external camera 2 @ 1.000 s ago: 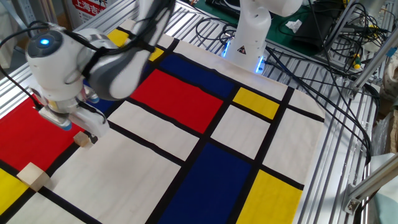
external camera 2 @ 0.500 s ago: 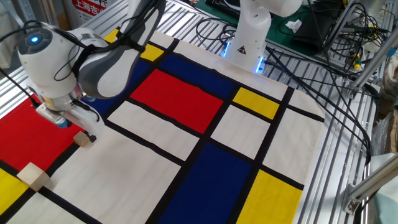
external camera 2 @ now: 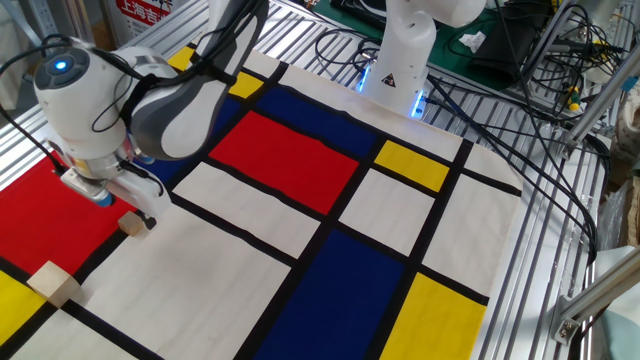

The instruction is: Pick up the small block on the left and move it to the right

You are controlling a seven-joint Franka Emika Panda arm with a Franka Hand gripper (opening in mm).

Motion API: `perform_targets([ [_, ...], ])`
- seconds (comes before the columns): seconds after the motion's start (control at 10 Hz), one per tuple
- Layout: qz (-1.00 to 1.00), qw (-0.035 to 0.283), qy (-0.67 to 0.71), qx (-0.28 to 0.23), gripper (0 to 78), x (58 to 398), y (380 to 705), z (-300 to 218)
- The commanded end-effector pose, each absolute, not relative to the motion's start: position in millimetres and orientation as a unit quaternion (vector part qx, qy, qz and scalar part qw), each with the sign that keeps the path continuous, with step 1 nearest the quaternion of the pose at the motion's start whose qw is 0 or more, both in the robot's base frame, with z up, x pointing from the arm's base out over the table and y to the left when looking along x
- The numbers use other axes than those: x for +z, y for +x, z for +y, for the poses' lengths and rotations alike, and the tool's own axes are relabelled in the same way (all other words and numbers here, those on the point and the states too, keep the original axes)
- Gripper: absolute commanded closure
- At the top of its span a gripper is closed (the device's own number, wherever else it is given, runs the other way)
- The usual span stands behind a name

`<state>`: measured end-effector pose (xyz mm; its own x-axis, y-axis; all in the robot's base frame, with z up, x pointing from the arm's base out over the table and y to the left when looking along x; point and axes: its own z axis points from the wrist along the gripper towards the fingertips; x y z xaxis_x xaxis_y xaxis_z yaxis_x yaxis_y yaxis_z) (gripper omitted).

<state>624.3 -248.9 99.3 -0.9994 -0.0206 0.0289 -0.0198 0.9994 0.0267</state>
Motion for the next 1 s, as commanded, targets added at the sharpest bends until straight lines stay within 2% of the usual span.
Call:
perform_targets([
  [0.1, -1.0, 0.009, 0.017, 0.001, 0.1, 85.0, 625.2, -250.7],
  [0.3, -1.0, 0.011, 0.023, 0.015, 0.1, 82.9, 624.4, -253.6],
  [1.0, -0.999, 0.012, 0.033, 0.008, 0.1, 75.9, 624.1, -259.8],
])
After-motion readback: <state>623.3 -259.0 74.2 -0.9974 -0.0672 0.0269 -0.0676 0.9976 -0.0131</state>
